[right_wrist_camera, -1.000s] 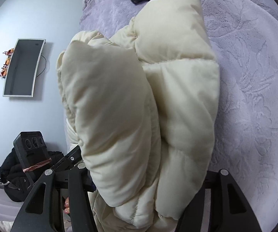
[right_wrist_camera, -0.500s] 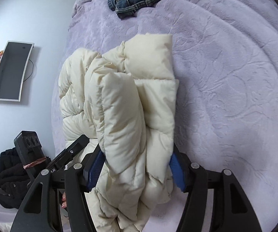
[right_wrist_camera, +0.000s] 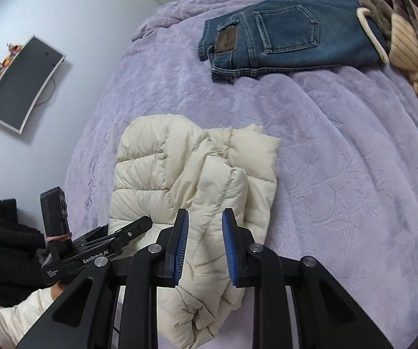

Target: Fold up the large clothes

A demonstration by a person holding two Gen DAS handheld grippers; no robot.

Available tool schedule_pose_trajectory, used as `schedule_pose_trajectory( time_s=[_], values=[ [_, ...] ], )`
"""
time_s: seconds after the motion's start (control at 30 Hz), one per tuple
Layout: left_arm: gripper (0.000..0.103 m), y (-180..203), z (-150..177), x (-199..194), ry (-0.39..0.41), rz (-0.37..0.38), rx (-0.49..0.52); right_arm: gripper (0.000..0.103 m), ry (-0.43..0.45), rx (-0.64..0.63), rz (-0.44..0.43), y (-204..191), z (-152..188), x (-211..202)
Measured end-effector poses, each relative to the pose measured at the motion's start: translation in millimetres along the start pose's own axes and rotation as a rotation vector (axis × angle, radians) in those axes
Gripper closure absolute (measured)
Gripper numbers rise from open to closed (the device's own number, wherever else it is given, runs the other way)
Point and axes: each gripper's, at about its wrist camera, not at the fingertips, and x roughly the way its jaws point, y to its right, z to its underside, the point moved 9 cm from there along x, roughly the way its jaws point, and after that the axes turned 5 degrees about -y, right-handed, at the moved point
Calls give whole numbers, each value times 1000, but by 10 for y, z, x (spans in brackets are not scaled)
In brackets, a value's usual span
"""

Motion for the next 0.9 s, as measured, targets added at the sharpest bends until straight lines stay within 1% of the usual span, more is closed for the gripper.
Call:
schedule_pose_trajectory(
  time_s=[0.13,0.2,0.3,0.33,0.4,0.47,0.53,0.63,0.77,0.83,0.9],
  values=[
    [19,16,-30,-98,-4,-23,-6,77,-20,-56,73,-38,2,104],
    [19,12,-40,-205,17,-32,-4,77,-22,-63,94,-7,-6,138],
    [19,-5,-24,-382,53,-36,10,77,-31,-32,103,119,-22,215],
    [19,1,-6,-446,63,-31,16,77,-31,-20,111,169,-23,224],
    [19,57,45,-573,78,7,35,77,-27,4,121,267,-33,236],
    [19,168,121,-669,85,40,82,77,-27,24,125,349,-29,237],
    [19,277,240,-659,70,36,152,77,-33,37,116,394,-20,265],
    [19,347,458,-440,20,-30,230,77,-46,29,130,437,0,361],
    [18,411,610,-251,29,-79,291,77,-100,22,174,579,90,662],
    [17,438,631,-216,27,-96,297,77,-128,46,164,664,152,802],
    [17,441,634,-220,24,-105,293,77,-136,91,144,715,186,802]
  ],
)
